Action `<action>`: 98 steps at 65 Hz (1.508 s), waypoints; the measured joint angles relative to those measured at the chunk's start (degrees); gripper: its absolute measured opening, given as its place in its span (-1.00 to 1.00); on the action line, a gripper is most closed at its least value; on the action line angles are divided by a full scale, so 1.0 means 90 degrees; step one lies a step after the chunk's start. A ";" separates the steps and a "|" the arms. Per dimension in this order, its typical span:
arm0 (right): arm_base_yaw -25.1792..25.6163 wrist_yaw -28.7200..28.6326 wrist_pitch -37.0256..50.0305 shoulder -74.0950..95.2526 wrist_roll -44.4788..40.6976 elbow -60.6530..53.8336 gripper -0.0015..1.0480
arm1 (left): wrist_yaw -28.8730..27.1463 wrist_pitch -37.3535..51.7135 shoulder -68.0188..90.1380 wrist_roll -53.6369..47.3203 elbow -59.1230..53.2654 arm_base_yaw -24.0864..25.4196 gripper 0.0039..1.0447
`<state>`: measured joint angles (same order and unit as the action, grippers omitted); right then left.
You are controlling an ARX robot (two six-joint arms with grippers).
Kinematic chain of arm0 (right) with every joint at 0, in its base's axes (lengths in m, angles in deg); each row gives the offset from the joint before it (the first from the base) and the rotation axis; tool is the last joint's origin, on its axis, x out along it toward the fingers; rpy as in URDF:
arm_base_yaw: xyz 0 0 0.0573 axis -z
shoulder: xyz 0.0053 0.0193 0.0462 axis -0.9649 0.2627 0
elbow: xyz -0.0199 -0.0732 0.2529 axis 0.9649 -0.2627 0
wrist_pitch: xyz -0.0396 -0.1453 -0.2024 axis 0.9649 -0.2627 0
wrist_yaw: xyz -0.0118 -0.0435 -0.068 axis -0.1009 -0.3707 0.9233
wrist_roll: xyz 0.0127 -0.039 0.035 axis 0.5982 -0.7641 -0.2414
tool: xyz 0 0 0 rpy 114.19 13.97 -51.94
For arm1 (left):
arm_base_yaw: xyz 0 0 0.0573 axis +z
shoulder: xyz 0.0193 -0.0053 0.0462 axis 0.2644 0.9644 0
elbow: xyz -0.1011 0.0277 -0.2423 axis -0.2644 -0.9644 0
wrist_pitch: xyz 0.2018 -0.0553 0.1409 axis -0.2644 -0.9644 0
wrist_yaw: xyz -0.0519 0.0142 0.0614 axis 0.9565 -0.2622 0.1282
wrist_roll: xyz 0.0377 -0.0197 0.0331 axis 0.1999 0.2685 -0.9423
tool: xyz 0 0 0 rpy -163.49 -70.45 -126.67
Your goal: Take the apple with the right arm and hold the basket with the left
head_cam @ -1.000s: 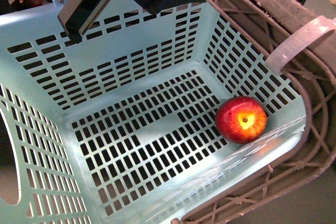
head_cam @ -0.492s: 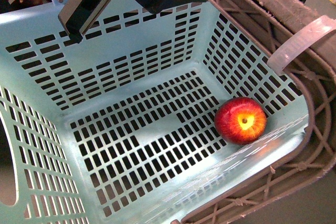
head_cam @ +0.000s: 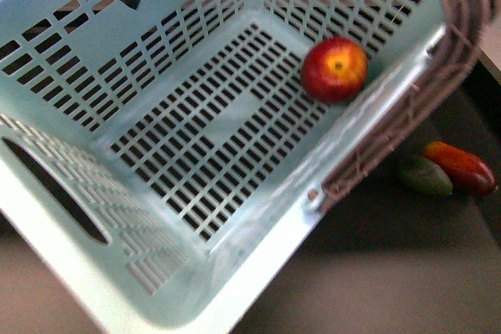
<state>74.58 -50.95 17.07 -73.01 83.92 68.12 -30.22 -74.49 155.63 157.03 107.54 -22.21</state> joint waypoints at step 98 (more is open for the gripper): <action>0.0000 0.0000 0.0000 -0.0002 0.0000 0.0000 0.83 | 0.0476 0.0544 0.0335 0.1875 -0.2448 0.3772 -0.73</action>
<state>74.58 -50.95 17.07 -73.03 83.92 68.12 -25.94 -69.59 158.65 173.90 85.51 11.73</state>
